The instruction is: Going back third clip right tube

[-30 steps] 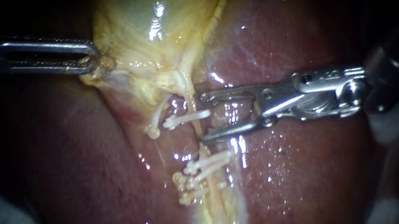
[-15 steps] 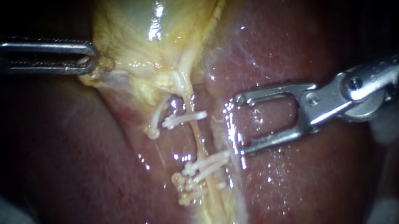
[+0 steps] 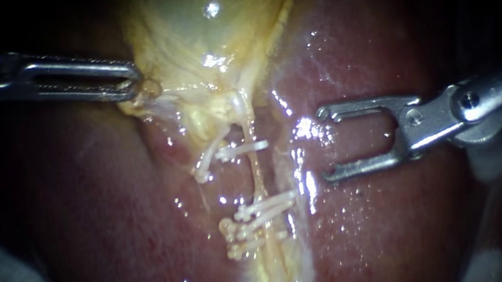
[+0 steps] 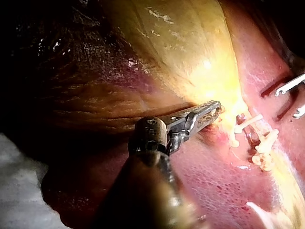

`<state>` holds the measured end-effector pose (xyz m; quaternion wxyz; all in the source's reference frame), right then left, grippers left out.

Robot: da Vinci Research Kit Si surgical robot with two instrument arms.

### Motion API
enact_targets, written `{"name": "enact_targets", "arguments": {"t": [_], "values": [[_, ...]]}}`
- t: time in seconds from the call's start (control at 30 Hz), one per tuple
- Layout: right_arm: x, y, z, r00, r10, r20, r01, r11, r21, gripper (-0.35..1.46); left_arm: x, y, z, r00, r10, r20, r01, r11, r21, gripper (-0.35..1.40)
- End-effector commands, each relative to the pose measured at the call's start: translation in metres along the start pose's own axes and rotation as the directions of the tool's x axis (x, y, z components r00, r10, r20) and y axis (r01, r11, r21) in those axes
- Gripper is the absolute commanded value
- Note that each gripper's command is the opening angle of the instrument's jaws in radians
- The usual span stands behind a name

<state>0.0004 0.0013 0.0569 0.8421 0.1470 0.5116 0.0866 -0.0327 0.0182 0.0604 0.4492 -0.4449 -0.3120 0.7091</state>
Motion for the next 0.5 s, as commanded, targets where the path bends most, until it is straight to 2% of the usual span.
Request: {"name": "enact_targets", "arguments": {"t": [0.03,0.17,0.5], "values": [[0.0000,-0.0001,0.0001,1.000,0.001,0.000,-0.001,1.000,0.000,0.50,0.0000,-0.0001,0.0003,1.0000,-0.007,0.003,0.007,1.000,0.001,-0.35],[0.0000,-0.0001,0.0000,1.000,0.001,0.000,-0.001,1.000,0.000,0.50,-0.0001,-0.0004,0.0009,1.0000,-0.005,0.005,0.005,1.000,-0.001,-0.35],[0.0001,-0.0001,0.0001,1.000,0.001,-0.001,-0.001,1.000,0.003,0.50,-0.0001,-0.0003,0.0008,1.0000,-0.005,0.005,0.005,1.000,-0.002,-0.35]]}}
